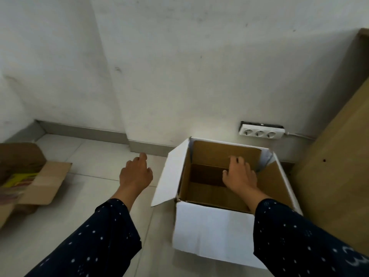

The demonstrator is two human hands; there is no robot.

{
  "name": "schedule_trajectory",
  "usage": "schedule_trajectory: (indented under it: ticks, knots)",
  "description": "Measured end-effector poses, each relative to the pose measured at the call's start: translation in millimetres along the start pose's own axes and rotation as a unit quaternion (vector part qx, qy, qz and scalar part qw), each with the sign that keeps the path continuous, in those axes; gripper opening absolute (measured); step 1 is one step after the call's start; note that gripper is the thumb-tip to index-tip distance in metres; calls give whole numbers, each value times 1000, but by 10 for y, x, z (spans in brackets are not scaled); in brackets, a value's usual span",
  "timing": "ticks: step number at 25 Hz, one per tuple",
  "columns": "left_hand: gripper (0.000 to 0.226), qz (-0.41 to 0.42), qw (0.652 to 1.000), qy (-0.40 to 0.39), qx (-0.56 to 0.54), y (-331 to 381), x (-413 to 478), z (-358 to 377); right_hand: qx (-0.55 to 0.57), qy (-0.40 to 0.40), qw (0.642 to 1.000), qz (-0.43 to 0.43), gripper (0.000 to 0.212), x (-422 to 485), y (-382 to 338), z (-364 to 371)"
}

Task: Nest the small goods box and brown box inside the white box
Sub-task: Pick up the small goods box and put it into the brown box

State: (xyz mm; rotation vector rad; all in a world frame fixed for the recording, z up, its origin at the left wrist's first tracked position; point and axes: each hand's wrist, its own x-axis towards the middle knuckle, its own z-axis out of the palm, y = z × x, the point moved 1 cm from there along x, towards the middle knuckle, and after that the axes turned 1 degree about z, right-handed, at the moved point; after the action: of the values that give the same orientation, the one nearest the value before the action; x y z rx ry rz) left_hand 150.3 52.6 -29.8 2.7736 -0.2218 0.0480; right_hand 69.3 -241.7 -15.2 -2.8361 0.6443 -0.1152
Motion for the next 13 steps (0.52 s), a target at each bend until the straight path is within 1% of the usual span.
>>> schedule_trajectory:
  ticks: [3,7,13]
  knots:
    - [42,-24,999,16,22,-711,-40,-305,3,-14,999,-46,53,-95,-854,175]
    - [38,-73,996,26,42,-1925,-103,-635,6,-29,991,-129,52,-254,-2201,633]
    - [40,-152,984,13,94,-4083,-129,-794,32,-80,970,-226,52,-615,-4289,1731]
